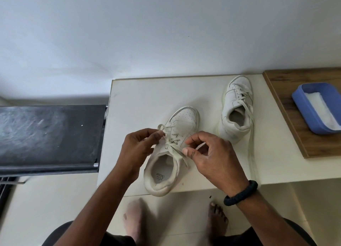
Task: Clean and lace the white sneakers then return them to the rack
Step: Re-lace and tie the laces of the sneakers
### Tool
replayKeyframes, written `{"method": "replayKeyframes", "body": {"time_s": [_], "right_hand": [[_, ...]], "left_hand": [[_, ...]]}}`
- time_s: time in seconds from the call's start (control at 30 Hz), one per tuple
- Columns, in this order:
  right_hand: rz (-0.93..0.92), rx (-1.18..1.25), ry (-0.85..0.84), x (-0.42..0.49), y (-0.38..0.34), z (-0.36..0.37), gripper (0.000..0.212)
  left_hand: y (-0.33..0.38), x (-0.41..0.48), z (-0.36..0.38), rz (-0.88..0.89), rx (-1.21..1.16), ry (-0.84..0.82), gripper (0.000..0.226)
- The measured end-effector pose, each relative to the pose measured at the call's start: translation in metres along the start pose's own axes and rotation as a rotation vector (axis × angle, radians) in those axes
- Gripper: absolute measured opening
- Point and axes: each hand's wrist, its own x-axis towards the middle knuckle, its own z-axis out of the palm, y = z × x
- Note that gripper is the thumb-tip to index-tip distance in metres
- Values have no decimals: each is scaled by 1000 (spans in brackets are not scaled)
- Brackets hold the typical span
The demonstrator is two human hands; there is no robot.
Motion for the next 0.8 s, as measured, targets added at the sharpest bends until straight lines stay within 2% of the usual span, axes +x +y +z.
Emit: {"method": "replayKeyframes", "body": {"time_s": [0.2, 0.57, 0.63, 0.7, 0.8], "right_hand": [[16, -19, 59, 3, 2, -5, 5], [-76, -103, 75, -6, -7, 4, 6], [-99, -153, 82, -10, -13, 5, 19], [-112, -247, 72, -15, -22, 7, 43], [-54, -397, -28, -24, -32, 13, 73]], "left_hand": [[-4, 6, -1, -95, -127, 69, 14], [-14, 16, 4, -122, -186, 199, 13], [-15, 18, 5, -125, -187, 215, 13], [-17, 18, 5, -133, -191, 222, 13], [-17, 18, 6, -133, -189, 218, 16]]}}
